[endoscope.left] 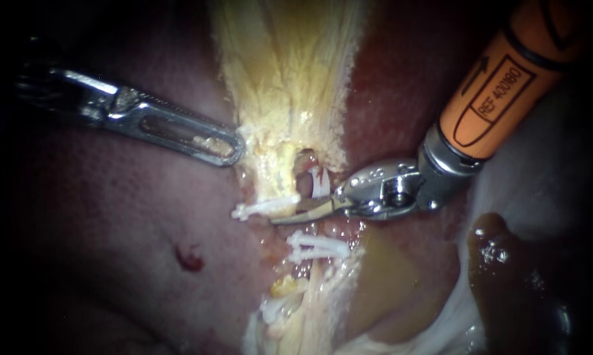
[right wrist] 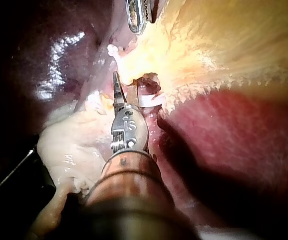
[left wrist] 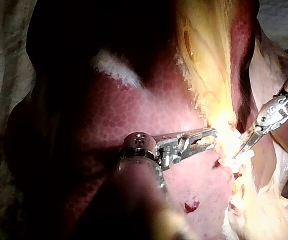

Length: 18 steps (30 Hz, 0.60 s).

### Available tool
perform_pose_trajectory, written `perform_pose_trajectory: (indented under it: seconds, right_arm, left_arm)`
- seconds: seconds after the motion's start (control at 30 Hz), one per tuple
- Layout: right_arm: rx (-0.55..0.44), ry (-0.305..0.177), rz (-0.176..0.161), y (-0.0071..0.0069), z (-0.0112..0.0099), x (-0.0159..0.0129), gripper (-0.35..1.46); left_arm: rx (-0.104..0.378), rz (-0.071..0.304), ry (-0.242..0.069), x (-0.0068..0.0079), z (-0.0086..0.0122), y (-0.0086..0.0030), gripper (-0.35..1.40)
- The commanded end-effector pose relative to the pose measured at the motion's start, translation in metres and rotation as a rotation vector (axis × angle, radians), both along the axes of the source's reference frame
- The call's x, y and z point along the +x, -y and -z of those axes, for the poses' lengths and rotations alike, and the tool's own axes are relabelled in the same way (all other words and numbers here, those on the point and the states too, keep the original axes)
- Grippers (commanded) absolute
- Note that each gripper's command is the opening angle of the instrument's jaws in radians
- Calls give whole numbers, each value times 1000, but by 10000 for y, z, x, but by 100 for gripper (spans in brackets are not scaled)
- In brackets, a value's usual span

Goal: Go to the cutting position right tube

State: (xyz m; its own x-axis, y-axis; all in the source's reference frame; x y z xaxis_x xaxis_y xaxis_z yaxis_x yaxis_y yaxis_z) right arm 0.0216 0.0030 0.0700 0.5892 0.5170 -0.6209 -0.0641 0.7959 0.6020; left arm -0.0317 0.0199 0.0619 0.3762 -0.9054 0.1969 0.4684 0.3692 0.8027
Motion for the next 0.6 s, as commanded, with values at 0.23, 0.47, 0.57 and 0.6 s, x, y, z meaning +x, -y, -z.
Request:
perform_pose_trajectory:
  seconds: [0.23, 0.47, 0.57, 0.6]
  right_arm:
    - [-1, 0, 0, 1, -2, 0, 89]
    - [-4, 0, 7, 7, -7, 0, 133]
    - [-4, -6, 6, 8, -5, -2, 138]
    - [-4, -9, 5, 8, -4, -3, 140]
  left_arm:
    - [0, 0, 0, 0, 0, 0, -35]
    - [0, -1, 1, 1, 0, 0, -35]
    - [0, -1, 1, 2, 0, 0, -35]
    - [0, -2, 1, 3, -1, 0, -35]
